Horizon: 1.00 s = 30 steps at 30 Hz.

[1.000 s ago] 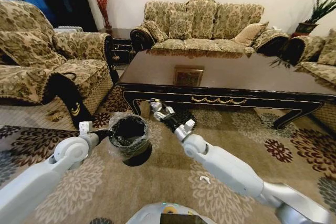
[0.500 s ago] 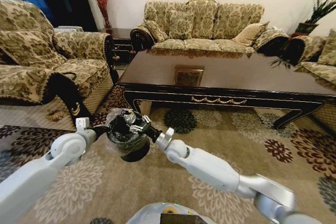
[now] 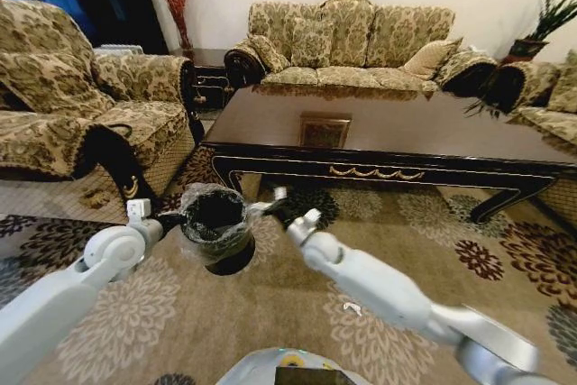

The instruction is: Move to the front of the table and pick up the trash from the floor, then place it into the trash bin.

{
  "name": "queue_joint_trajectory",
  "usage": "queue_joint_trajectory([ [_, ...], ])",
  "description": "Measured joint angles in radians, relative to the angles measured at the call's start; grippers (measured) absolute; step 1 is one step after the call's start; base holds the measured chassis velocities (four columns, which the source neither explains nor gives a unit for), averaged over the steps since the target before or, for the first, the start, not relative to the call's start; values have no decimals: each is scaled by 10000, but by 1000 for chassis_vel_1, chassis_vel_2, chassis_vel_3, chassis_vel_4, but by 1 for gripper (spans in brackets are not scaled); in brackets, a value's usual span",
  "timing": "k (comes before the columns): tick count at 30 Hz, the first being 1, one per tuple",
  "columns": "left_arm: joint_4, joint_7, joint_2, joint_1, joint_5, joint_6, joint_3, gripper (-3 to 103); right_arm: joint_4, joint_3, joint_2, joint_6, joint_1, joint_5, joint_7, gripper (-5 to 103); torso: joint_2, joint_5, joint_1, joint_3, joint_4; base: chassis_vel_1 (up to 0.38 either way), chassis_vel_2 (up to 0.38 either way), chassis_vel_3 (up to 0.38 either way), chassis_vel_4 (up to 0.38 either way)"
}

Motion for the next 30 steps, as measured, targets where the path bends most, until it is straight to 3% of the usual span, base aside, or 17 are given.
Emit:
queue_joint_trajectory([
  [1, -10, 8, 60, -30, -31, -2, -6, 4, 88, 201, -198, -418, -230, 134, 454, 100, 0, 0, 0, -1, 0, 0, 0, 0, 0],
  [2, -54, 26, 248, -85, -89, -12, -13, 4, 404, 557, -681, -1821, -854, 792, 1692, 100, 0, -3, 0, -1, -2, 0, 0, 0, 0],
  [4, -63, 31, 298, -90, -99, -13, -13, 4, 498, 612, -786, -2230, -1025, 1046, 2045, 100, 0, -3, 0, 0, -2, 0, 0, 0, 0],
  [5, -94, 35, 439, -110, -131, -16, -13, 4, 756, 728, -989, -3186, -1629, 1830, 3127, 100, 0, -4, 0, -1, -1, 0, 0, 0, 0],
  [6, -108, 35, 546, -115, -156, -17, -13, 4, 894, 790, -1029, -3637, -2056, 2332, 3813, 100, 0, -3, 0, 0, 1, 0, 0, 0, 0],
  [7, -108, 35, 546, -115, -156, -17, -13, 4, 894, 790, -1029, -3637, -2056, 2332, 3813, 100, 0, -3, 0, 0, 1, 0, 0, 0, 0],
  [9, -137, 35, 842, -136, -231, -19, -16, 4, 1089, 1083, -874, -4192, -3018, 3478, 5180, 100, 0, -3, -1, -1, 2, 0, 0, 0, 0],
  [10, -137, 35, 842, -136, -231, -19, -16, 4, 1089, 1083, -874, -4192, -3018, 3478, 5180, 100, 0, -3, -1, -1, 2, 0, 0, 0, 0],
  [13, -172, 35, 1108, -142, -293, -26, -50, 4, 851, 1726, -173, -4288, -3846, 4359, 6339, 100, 0, -4, -1, -1, 5, 0, 0, 0, 0],
  [15, -174, 35, 1134, -141, -297, -28, -56, 4, 704, 1938, 48, -4233, -3994, 4438, 6517, 100, 0, -6, -1, -1, 5, 0, 0, 0, 0],
  [17, -175, 35, 1155, -133, -302, -30, -73, 4, 329, 2787, 846, -3974, -4398, 4600, 6843, 100, 0, -7, -1, -1, 5, 0, 0, 0, 0],
  [18, -175, 35, 1155, -133, -302, -30, -73, 4, 329, 2787, 846, -3974, -4398, 4600, 6843, 100, 0, -7, -1, -1, 5, 0, 0, 0, 0],
  [20, -177, 39, 1085, -101, -285, -34, -72, 4, 302, 3768, 1819, -3671, -4898, 4792, 7337, 100, 0, -3, -1, -1, 8, 0, 0, 0, 0],
  [23, -174, 36, 1052, -56, -230, -36, -42, 4, 424, 4234, 2257, -3498, -5286, 4640, 7662, 100, 1, -8, -1, -1, 6, 0, 0, 0, 0],
  [25, -177, 35, 1038, 5, -176, -36, 31, 4, 479, 4984, 2926, -3349, -5823, 4141, 8422, 100, 0, -8, -1, -1, 4, 0, 0, 0, 0],
  [30, -199, 29, 1137, 60, -164, -36, 118, 4, 438, 6364, 3643, -3078, -6489, 3992, 9556, 100, 0, -5, -1, 0, 1, 0, 0, 0, 0],
])
